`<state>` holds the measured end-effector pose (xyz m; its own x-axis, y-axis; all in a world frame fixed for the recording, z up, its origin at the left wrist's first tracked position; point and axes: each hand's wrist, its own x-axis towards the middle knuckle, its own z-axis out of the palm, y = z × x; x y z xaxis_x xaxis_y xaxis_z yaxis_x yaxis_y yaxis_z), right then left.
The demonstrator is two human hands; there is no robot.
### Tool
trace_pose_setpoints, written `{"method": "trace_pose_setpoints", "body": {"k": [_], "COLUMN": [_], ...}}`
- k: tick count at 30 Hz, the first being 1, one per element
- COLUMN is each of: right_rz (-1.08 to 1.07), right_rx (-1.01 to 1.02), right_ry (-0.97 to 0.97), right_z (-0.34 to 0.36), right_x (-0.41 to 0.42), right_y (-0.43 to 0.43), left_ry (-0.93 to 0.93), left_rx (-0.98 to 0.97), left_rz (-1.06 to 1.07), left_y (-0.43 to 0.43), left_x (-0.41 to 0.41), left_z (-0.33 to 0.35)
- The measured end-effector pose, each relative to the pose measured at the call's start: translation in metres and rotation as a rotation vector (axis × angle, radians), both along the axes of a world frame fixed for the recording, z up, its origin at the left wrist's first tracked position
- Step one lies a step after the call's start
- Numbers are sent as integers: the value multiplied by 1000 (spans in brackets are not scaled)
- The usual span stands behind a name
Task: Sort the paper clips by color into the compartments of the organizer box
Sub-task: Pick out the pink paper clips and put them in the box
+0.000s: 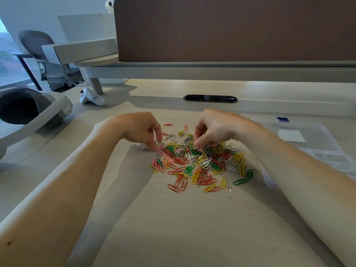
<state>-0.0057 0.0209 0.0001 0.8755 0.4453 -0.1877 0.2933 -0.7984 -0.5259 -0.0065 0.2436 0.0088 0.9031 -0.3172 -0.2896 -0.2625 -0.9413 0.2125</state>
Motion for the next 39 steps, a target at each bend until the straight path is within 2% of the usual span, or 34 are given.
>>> {"method": "trace_pose_setpoints", "body": {"k": [4,10,14,19,23,35,39], "right_rz": [-18,-14,1,27,55,59,44], "right_rx": [36,-22,-108,-156,-169,-11,26], "right_ry": [-8,32,45,18,-17,-50,-46], "right_z": [1,4,0,0,1,5,6], "right_x": [0,-3,-5,-8,-7,-6,-5], "right_y": [-2,0,4,8,6,3,1], "left_ry": [-13,-4,-17,111,127,79,47], "left_rx": [17,42,-78,-52,-21,34,-56], "left_rz": [-34,-54,-62,-107,-131,-111,-138], "left_y": [-4,-4,-2,-3,-3,-10,-10], "left_x": [0,-1,-2,-7,-9,-10,-10], "left_z": [-4,-4,2,4,6,0,1]}}
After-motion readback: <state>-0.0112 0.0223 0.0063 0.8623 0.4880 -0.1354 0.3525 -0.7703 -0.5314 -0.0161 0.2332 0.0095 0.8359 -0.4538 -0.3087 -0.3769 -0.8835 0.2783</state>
